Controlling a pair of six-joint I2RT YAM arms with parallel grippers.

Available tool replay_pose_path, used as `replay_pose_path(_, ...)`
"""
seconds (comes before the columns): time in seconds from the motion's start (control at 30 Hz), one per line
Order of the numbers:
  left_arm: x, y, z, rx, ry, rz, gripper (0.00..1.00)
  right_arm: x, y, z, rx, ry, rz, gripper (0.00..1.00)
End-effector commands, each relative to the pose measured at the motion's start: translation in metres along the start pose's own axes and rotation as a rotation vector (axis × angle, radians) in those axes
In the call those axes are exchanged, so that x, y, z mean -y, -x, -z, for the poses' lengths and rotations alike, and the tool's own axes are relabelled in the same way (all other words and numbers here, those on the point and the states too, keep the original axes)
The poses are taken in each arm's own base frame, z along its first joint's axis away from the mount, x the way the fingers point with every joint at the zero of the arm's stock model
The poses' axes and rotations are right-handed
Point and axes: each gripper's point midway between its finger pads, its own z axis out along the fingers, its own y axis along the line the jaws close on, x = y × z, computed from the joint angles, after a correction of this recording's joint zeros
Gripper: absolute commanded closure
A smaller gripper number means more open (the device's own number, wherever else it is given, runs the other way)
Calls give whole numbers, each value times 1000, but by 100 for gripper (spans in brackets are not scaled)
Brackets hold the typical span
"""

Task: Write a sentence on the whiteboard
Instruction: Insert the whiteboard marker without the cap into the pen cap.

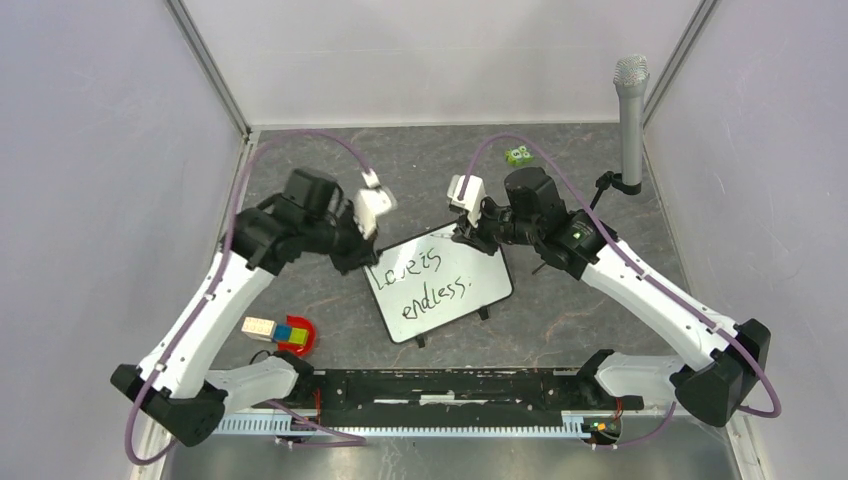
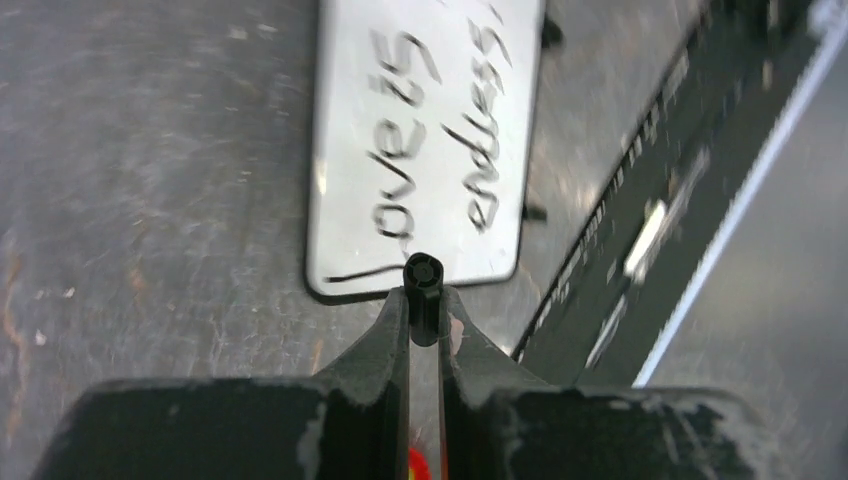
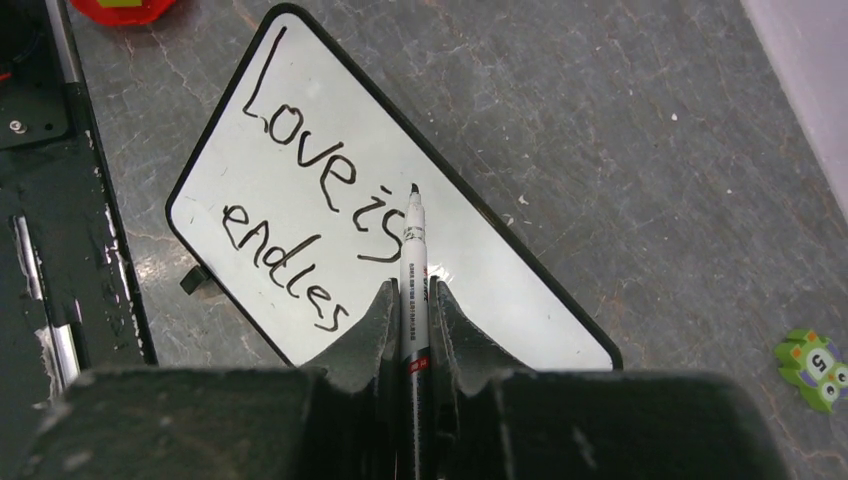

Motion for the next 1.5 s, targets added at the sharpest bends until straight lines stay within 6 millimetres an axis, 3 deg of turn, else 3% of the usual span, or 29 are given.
replay_pose_path(0.0,-35,69,34,298,97,393,98,18,54,16,164,-77,58,100)
replay_pose_path(0.1,-66,94,53,465,171,620,98,32,69,18,174,-137,58,100)
replay_pose_path(0.27,-91,115,68,648,115,926,98,55,83,23,161,-231,68,100)
replay_pose_path(0.4,-116,114,73,764,-33,1212,98,64,109,39,249,-333,173,100)
replay_pose_path(0.57,-137,104,68,871,-265,1498,98,53,143,50,357,-486,369,100)
replay_pose_path(0.67,-136,111,75,954,-376,1529,98,36,156,49,407,-553,471,100)
replay_pose_path(0.97,-128,122,86,975,-497,1518,98,8,148,34,374,-645,687,100)
replay_pose_path(1.17,-125,120,68,945,-498,1535,98,0,152,25,357,-637,688,100)
replay_pose_path(1.3,-124,128,69,954,-493,1521,98,-9,154,14,352,-596,666,100)
replay_pose_path(1.47,-119,133,65,940,-475,1500,98,-5,156,7,331,-614,639,100)
